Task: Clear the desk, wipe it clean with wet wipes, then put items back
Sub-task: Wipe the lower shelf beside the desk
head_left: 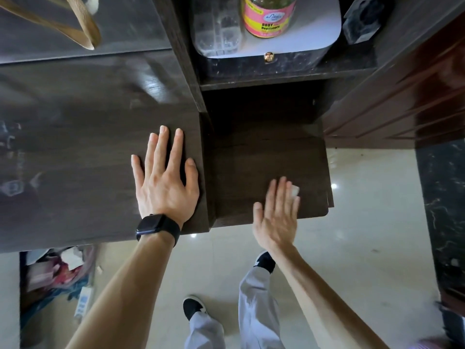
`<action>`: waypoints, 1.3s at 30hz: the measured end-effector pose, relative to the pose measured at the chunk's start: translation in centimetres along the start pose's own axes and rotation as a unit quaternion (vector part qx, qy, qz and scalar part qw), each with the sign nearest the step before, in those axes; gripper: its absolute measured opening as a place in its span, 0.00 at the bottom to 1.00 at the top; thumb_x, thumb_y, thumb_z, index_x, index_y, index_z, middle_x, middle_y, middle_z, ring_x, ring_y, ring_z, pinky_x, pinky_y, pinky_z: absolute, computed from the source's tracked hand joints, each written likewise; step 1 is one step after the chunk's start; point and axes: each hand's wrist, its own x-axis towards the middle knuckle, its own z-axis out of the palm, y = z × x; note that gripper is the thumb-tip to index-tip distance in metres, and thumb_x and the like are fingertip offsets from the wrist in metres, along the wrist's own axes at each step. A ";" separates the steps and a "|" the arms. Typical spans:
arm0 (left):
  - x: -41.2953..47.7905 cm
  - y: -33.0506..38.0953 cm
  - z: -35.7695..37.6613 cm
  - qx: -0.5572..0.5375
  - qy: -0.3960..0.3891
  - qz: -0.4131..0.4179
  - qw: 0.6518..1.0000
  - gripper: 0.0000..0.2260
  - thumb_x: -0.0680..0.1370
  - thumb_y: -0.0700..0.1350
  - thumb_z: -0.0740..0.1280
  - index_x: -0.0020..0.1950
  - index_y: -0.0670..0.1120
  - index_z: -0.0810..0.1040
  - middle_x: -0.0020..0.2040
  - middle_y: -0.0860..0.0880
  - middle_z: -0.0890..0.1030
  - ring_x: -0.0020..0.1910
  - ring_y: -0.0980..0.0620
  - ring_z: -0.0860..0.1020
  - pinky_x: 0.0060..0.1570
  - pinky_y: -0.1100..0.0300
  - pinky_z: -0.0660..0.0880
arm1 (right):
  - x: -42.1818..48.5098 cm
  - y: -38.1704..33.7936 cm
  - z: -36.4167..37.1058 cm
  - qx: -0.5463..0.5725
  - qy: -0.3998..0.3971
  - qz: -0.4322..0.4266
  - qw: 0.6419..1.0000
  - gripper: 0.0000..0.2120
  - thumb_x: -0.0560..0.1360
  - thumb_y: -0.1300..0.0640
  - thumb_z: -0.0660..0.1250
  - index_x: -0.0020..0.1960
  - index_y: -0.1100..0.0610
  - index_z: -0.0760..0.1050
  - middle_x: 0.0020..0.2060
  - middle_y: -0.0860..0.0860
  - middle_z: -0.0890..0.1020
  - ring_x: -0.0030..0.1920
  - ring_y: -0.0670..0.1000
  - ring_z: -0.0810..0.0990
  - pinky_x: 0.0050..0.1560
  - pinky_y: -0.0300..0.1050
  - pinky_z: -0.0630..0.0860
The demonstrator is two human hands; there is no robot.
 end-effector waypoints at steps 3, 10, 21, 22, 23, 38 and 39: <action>-0.1 -0.1 0.1 0.001 0.002 0.001 1.000 0.24 0.83 0.53 0.55 0.80 0.55 0.59 0.81 0.53 0.56 0.80 0.52 0.51 0.77 0.42 0.48 | 1.5 -5.0 0.8 -0.010 -0.036 -0.207 0.978 0.29 0.83 0.48 0.51 0.80 0.58 0.52 0.80 0.55 0.52 0.80 0.52 0.47 0.79 0.58 0.48; 0.0 0.0 0.1 0.002 0.005 -0.002 1.000 0.24 0.83 0.53 0.54 0.80 0.55 0.59 0.81 0.53 0.57 0.80 0.53 0.51 0.77 0.42 0.48 | 10.5 -5.2 -0.4 -0.080 -0.106 -0.357 0.925 0.29 0.84 0.46 0.44 0.81 0.54 0.43 0.81 0.48 0.45 0.80 0.47 0.39 0.79 0.56 0.42; 0.1 0.0 -0.2 0.004 -0.017 -0.007 1.000 0.24 0.83 0.53 0.54 0.80 0.56 0.57 0.81 0.54 0.54 0.80 0.54 0.48 0.78 0.44 0.45 | 4.7 2.1 -0.9 0.028 0.069 0.236 0.969 0.33 0.83 0.46 0.51 0.80 0.64 0.48 0.79 0.62 0.52 0.80 0.60 0.49 0.77 0.63 0.50; 0.2 0.0 -0.2 0.002 -0.019 -0.008 1.000 0.24 0.83 0.53 0.55 0.80 0.56 0.57 0.81 0.54 0.54 0.80 0.54 0.48 0.78 0.44 0.45 | 3.6 2.0 -0.8 0.026 0.058 0.235 0.970 0.33 0.83 0.46 0.51 0.80 0.64 0.48 0.79 0.64 0.52 0.80 0.62 0.49 0.77 0.63 0.51; 0.1 0.1 -0.2 0.001 -0.020 -0.009 1.000 0.24 0.83 0.53 0.55 0.80 0.56 0.57 0.81 0.54 0.54 0.80 0.54 0.48 0.78 0.43 0.45 | 2.9 1.7 -0.7 0.021 0.045 0.224 0.973 0.33 0.83 0.46 0.50 0.80 0.65 0.48 0.79 0.65 0.51 0.80 0.62 0.49 0.77 0.63 0.51; 0.0 0.0 0.0 0.003 -0.001 -0.009 1.000 0.24 0.82 0.55 0.52 0.80 0.56 0.58 0.81 0.54 0.56 0.80 0.54 0.50 0.78 0.44 0.47 | 15.0 1.5 -2.4 0.016 0.046 0.092 0.995 0.31 0.83 0.44 0.42 0.81 0.59 0.42 0.81 0.55 0.45 0.80 0.54 0.42 0.78 0.58 0.40; 0.0 0.0 0.0 0.003 0.000 -0.007 1.000 0.24 0.82 0.55 0.53 0.79 0.56 0.58 0.81 0.54 0.56 0.80 0.54 0.50 0.78 0.44 0.47 | 14.4 2.6 -2.5 0.015 0.054 0.126 0.990 0.32 0.83 0.43 0.43 0.81 0.59 0.42 0.81 0.56 0.46 0.80 0.55 0.43 0.78 0.57 0.40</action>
